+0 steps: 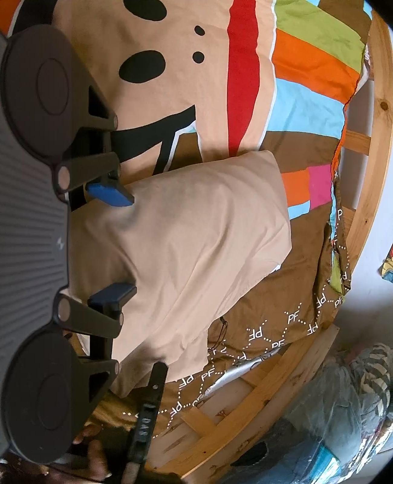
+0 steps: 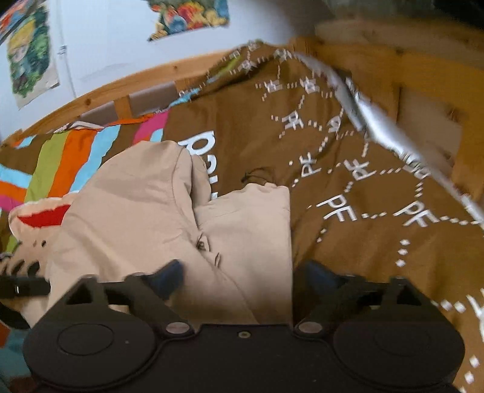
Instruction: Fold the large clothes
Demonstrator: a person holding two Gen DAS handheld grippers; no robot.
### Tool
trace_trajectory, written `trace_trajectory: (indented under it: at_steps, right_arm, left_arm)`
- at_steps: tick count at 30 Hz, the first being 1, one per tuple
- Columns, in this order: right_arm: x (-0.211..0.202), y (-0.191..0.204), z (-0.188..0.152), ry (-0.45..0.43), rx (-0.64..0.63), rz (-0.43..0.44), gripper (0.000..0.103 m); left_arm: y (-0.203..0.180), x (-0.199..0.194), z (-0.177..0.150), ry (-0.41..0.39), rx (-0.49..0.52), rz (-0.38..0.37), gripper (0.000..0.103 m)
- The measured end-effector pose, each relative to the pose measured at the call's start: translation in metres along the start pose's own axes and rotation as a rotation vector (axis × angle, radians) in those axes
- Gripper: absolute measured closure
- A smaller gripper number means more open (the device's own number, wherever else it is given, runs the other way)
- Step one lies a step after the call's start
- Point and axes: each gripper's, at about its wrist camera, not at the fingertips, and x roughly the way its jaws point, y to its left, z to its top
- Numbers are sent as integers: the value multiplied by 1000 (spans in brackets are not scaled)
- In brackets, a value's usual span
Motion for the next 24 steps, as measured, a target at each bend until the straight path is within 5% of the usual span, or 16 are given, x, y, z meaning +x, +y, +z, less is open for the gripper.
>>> trace_trajectory:
  at_steps: [6, 14, 24]
  right_arm:
    - [29, -11, 8, 76, 129, 119, 1]
    - [35, 10, -5, 83, -70, 61, 1]
    - [36, 11, -4, 100, -73, 43, 1]
  left_arm:
    - [15, 6, -3, -1, -79, -62, 18]
    - [30, 17, -3, 34, -158, -81, 4]
    - [31, 18, -6, 37, -182, -72, 1]
